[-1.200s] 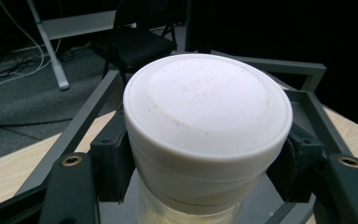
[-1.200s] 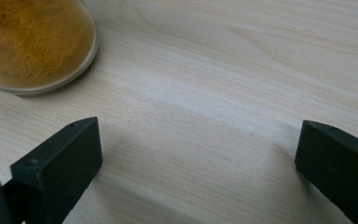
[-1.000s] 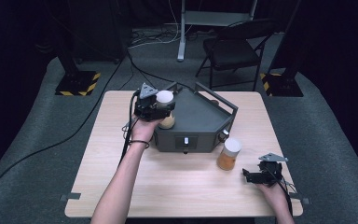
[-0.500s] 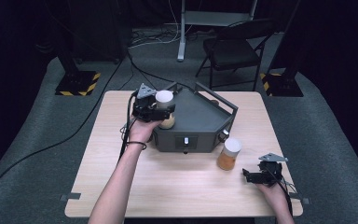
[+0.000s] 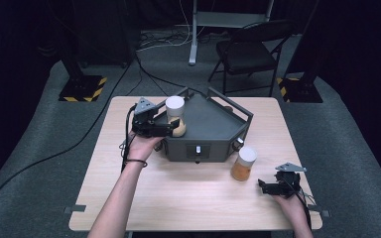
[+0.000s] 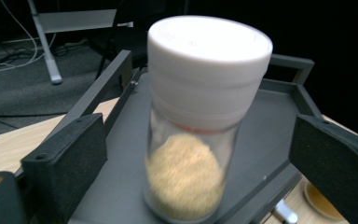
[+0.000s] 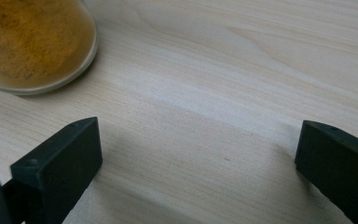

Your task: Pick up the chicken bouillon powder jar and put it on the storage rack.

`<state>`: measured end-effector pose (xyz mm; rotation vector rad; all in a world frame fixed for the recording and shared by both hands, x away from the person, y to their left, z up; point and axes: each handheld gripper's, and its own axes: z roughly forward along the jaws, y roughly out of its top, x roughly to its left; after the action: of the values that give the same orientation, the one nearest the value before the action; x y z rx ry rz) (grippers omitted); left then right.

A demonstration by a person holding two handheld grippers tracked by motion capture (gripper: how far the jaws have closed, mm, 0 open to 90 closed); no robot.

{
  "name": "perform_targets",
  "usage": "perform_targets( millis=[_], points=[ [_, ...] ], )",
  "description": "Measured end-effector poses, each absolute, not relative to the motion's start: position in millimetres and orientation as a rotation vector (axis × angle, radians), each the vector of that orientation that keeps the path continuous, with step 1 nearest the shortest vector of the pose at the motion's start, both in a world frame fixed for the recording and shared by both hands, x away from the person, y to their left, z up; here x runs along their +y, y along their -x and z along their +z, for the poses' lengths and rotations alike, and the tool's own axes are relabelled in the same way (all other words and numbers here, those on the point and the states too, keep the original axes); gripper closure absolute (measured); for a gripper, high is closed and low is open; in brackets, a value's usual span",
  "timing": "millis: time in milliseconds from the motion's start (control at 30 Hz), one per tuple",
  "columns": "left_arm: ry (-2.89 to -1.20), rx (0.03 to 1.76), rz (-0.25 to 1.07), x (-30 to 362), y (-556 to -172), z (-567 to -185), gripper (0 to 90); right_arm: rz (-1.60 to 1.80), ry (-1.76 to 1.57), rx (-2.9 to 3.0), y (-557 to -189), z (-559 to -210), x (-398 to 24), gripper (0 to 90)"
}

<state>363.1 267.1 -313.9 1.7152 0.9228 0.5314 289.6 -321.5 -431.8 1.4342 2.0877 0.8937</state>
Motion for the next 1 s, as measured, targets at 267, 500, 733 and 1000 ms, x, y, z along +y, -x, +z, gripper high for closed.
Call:
perform_targets(
  millis=[267, 500, 733, 1000],
  points=[
    [-1.71, 0.893, 0.561, 279.9, -341.2, -323.8, 3.7, 0.895, -1.434, 2.087, -289.4, -432.0, -321.4, 0.0],
    [-1.726, 0.89, 0.589, 287.2, -319.0, -328.4, 3.9, 0.895, -1.435, 2.086, -289.3, -432.0, -321.4, 0.0],
    [-1.737, 0.903, 0.605, 295.4, -300.8, -337.1, 4.1, 0.895, -1.435, 2.085, -289.2, -432.1, -321.3, 0.0],
    [-1.73, 0.935, 0.602, 308.7, -284.0, -353.8, 4.0, 0.895, -1.436, 2.085, -288.8, -432.0, -321.3, 0.0]
  ],
)
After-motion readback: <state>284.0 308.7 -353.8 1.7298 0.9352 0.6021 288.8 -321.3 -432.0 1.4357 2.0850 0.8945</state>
